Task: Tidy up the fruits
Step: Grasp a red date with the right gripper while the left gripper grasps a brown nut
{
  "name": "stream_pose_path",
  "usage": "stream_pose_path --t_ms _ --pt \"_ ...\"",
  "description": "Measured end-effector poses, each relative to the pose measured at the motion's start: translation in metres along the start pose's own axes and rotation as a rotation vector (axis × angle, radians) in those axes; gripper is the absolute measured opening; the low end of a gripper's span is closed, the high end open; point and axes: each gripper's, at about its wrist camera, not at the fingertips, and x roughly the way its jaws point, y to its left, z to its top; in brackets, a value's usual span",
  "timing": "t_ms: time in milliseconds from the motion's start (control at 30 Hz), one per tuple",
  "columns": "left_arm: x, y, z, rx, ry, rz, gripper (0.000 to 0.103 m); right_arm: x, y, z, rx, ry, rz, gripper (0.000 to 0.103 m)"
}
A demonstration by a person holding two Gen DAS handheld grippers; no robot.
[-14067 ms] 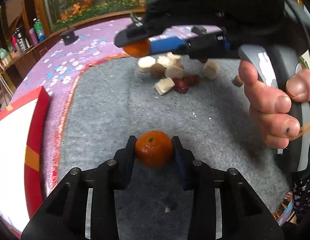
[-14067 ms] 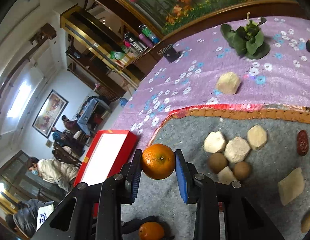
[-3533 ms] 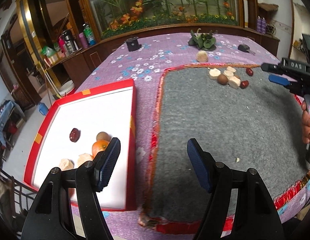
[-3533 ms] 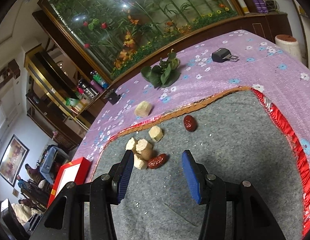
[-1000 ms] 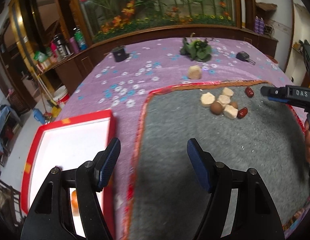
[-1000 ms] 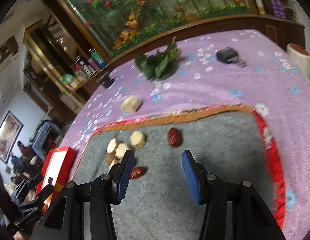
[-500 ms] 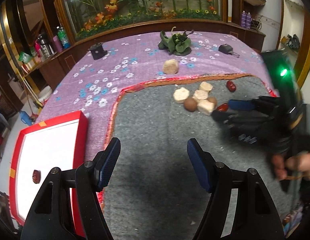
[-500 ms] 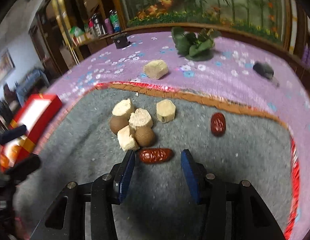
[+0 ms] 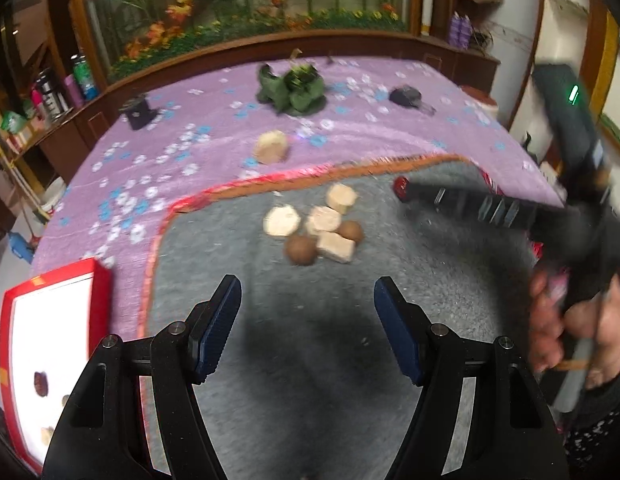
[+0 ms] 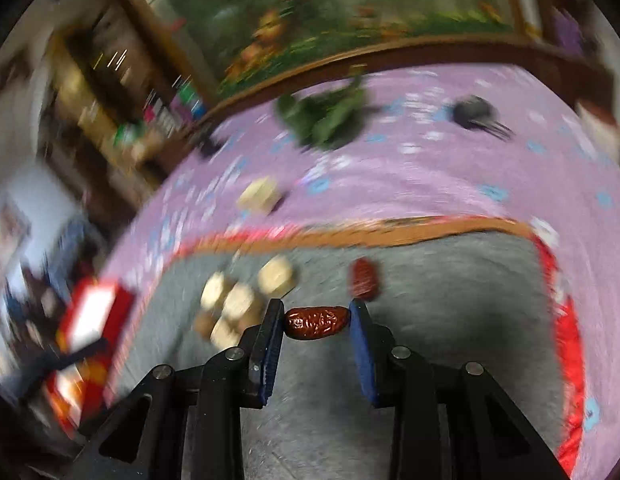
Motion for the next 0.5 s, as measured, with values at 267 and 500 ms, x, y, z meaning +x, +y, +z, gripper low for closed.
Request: stream_pose_path --t_ms 267,500 --pt "0.04 0.005 0.004 0.059 0.055 0.057 0.066 -0.017 -0.029 0.006 0.17 -0.026 0.027 0.033" --pt "0.063 0.017 0.014 0.151 0.08 0.052 0.059 -0.009 -0.031 0.008 0.188 0.004 0.043 0.033"
